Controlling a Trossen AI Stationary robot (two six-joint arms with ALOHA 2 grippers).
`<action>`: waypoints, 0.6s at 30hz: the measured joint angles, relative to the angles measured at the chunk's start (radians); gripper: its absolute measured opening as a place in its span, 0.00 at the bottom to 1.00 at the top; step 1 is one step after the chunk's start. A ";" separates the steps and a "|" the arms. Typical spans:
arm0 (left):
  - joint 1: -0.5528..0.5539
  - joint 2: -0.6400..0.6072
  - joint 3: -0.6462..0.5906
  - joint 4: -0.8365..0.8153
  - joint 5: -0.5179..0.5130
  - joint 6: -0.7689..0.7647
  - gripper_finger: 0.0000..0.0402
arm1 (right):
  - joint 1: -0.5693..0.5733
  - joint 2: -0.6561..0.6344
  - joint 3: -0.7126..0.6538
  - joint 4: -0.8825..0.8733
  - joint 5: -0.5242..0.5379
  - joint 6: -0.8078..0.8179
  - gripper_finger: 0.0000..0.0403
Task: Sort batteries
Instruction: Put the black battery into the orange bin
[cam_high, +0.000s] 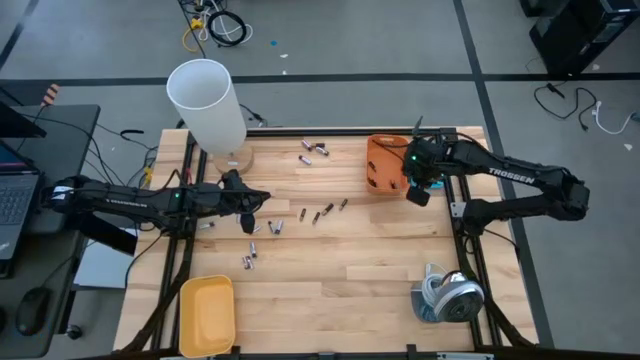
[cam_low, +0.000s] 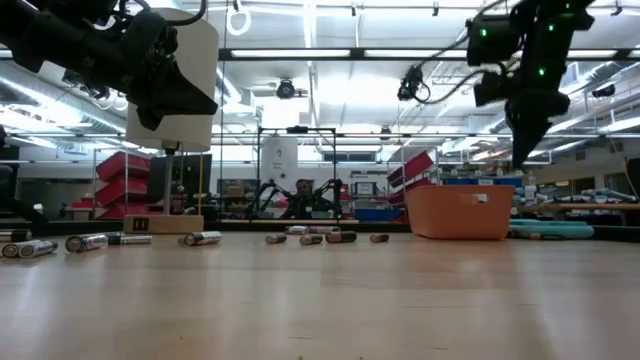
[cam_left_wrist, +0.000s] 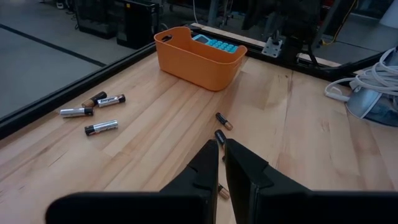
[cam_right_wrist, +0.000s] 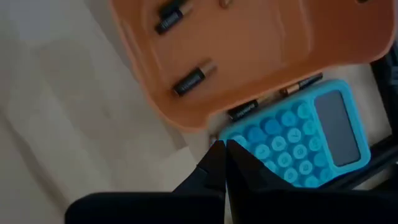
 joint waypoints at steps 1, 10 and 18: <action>0.000 0.000 0.000 0.000 0.000 0.000 0.08 | -0.007 0.001 -0.022 0.003 0.001 -0.002 0.00; 0.000 0.000 0.000 0.001 0.000 0.002 0.08 | -0.041 0.011 -0.085 0.106 0.064 0.063 0.00; 0.000 0.000 0.000 0.000 0.000 0.002 0.08 | -0.165 0.026 -0.084 0.043 0.072 0.309 0.00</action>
